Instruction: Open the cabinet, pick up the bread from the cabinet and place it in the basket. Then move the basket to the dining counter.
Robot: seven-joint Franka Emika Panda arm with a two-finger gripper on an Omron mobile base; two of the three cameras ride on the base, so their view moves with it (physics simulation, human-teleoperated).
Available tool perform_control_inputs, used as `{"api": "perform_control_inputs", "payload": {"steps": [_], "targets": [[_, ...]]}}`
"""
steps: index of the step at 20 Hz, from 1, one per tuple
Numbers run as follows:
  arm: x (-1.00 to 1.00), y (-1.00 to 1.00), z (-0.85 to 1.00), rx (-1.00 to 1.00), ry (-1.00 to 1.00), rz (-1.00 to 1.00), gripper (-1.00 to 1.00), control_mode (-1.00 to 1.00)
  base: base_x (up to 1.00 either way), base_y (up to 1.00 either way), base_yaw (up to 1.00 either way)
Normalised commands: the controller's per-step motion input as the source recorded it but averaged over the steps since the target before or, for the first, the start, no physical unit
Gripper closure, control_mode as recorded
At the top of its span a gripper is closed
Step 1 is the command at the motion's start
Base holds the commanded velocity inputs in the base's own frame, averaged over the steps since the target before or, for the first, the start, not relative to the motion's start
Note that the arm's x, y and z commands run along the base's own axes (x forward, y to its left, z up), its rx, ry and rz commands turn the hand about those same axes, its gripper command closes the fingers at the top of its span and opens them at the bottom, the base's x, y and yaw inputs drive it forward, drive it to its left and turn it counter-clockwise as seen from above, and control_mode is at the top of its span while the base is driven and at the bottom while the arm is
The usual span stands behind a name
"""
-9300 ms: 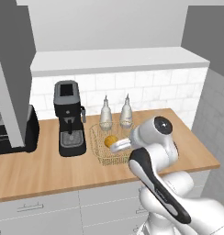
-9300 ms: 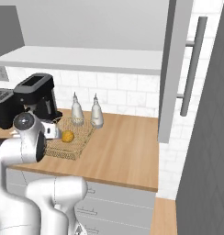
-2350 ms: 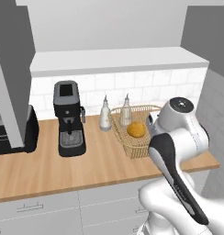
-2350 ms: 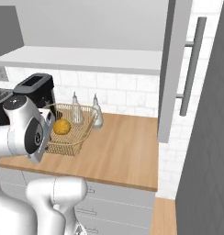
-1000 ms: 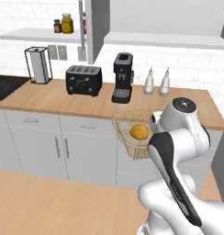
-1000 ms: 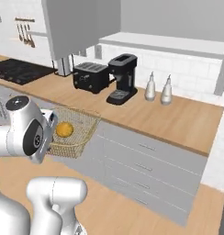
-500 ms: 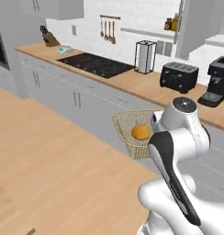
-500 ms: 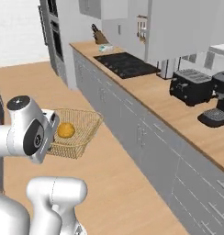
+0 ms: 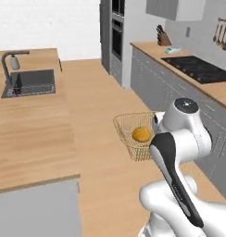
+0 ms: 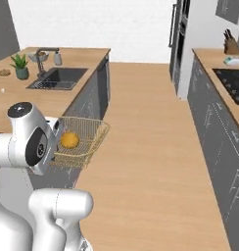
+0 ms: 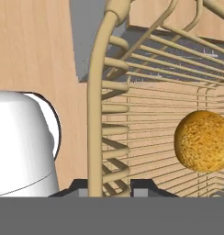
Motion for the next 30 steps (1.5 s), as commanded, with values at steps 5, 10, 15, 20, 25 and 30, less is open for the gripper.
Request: {"api": "perform_control_inputs", "payload": {"steps": [5, 10, 15, 20, 25, 30], "targets": [[0.0, 0.0, 0.0, 0.0, 0.0, 0.0, 1.0, 1.0, 0.02, -0.2, 0.65], [0.0, 0.0, 0.0, 0.0, 0.0, 0.0, 1.0, 1.0, 0.28, 0.0, 0.28], [0.0, 0.0, 0.0, 0.0, 0.0, 0.0, 1.0, 1.0, 0.47, 0.53, 0.06], [0.0, 0.0, 0.0, 0.0, 0.0, 0.0, 1.0, 1.0, 0.08, 1.0, -0.01], [0.0, 0.0, 0.0, 0.0, 0.0, 0.0, 1.0, 1.0, 0.0, 1.0, -0.03], [0.0, 0.0, 0.0, 0.0, 0.0, 0.0, 1.0, 1.0, 0.09, 1.0, -0.09]]}}
